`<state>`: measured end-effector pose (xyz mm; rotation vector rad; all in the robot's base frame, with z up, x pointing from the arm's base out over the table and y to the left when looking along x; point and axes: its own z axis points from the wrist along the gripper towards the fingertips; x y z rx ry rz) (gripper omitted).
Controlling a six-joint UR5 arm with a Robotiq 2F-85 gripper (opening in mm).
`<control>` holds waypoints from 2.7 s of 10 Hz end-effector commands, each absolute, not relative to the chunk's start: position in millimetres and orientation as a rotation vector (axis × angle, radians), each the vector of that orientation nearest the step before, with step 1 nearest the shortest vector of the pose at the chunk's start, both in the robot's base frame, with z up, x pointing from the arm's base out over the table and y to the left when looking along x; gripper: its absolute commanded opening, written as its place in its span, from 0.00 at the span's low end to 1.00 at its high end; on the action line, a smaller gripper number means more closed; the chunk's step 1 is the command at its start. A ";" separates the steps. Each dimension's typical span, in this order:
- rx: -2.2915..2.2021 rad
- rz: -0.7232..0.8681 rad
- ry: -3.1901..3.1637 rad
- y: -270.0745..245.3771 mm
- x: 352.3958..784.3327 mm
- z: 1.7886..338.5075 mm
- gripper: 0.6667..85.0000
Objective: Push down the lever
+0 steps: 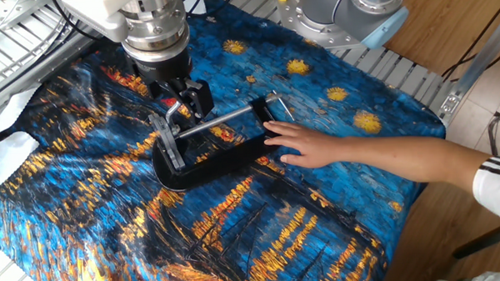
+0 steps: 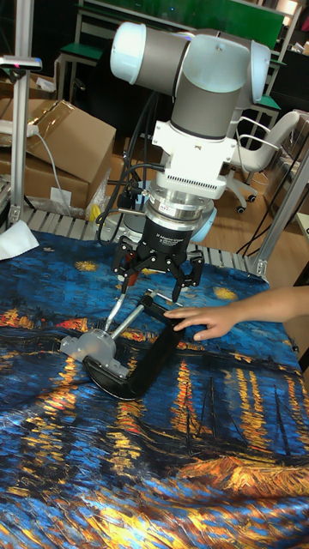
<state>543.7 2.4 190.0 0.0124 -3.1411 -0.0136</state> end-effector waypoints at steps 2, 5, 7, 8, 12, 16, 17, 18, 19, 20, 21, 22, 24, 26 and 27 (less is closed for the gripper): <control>-0.100 0.121 -3.130 -14.3 541.5 191.2 0.00; -0.098 0.124 -3.136 -14.9 542.6 192.3 0.00; -0.088 0.136 -3.137 -16.9 543.1 192.1 0.00; -0.083 0.131 -3.140 -17.7 542.7 191.2 0.00; -0.095 0.095 -3.141 -14.8 540.8 189.3 0.00; -0.097 0.075 -3.145 -13.1 540.9 185.7 0.00; -0.093 0.075 -3.145 -13.3 540.7 185.8 0.00; -0.088 0.076 -3.144 -13.3 540.3 186.1 0.00; -0.081 0.076 -3.142 -13.6 539.6 186.8 0.00; -0.081 0.073 -3.142 -13.2 539.7 187.3 0.00; -0.083 0.085 -3.142 -13.6 541.0 188.2 0.00; -0.083 0.092 -3.142 -15.2 540.4 188.4 0.00; -0.081 0.088 -3.145 -15.3 540.4 190.1 0.00; -0.092 0.070 -3.167 -12.7 546.6 199.6 0.00; -0.082 0.067 -3.185 -12.7 549.7 204.4 0.00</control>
